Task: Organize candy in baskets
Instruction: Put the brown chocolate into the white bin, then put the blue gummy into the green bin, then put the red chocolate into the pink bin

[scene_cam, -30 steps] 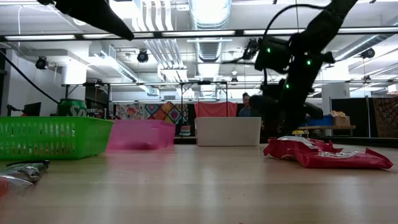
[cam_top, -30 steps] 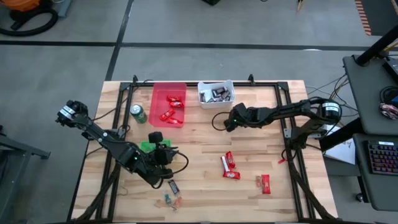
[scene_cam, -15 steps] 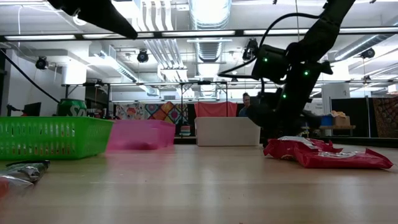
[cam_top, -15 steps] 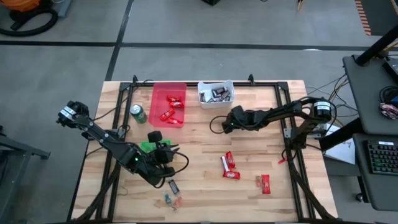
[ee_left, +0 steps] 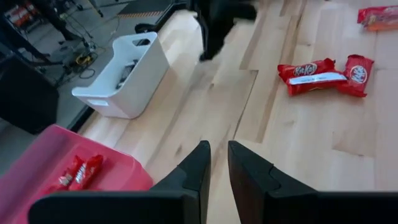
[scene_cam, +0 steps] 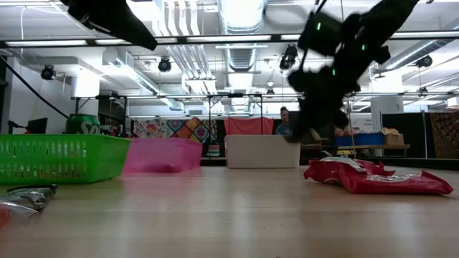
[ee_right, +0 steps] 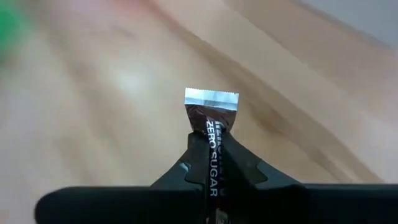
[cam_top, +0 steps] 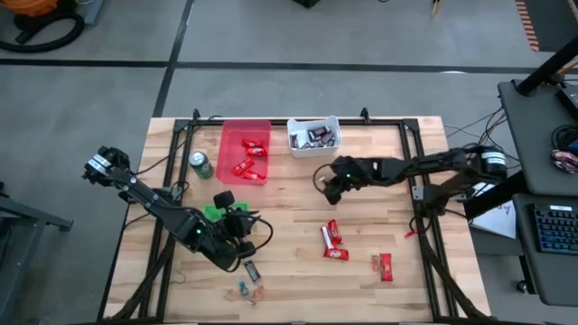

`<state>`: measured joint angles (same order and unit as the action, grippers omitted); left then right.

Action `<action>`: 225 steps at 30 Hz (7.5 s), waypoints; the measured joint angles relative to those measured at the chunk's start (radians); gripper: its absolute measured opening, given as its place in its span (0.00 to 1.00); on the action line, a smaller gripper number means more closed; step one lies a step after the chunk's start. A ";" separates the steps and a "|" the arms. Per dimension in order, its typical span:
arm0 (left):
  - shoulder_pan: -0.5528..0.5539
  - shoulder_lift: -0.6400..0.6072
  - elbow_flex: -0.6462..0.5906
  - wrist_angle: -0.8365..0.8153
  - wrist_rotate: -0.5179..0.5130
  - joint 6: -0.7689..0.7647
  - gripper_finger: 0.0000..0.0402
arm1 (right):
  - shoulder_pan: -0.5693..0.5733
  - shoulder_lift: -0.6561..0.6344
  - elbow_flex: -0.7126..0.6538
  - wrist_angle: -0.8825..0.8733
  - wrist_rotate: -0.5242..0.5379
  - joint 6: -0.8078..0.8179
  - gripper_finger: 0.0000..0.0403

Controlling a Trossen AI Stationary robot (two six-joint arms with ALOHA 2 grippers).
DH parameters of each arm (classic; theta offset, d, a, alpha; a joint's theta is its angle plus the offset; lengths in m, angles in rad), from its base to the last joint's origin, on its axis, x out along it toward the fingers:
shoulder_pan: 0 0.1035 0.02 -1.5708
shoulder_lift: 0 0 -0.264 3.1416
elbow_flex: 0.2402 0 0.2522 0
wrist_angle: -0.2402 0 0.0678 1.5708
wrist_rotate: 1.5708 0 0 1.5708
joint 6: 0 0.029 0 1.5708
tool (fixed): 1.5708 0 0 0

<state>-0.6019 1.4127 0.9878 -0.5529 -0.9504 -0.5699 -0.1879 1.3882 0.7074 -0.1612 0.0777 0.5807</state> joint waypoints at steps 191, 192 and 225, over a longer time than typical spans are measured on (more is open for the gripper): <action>0.091 0.064 0.196 -0.273 0.598 0.308 0.22 | 0.400 -0.233 0.106 -0.492 -0.127 0.483 0.33; 0.092 0.064 0.190 -0.270 0.593 0.320 0.22 | 0.413 -0.228 0.106 -0.491 -0.118 0.503 0.33; 0.092 0.067 0.150 -0.274 0.455 0.262 0.21 | 0.439 0.299 0.420 -0.617 -0.052 0.350 0.51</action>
<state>-0.5095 1.4796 1.1381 -0.8272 -0.4957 -0.3074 0.2512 1.6872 1.1271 -0.7781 0.0260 0.9306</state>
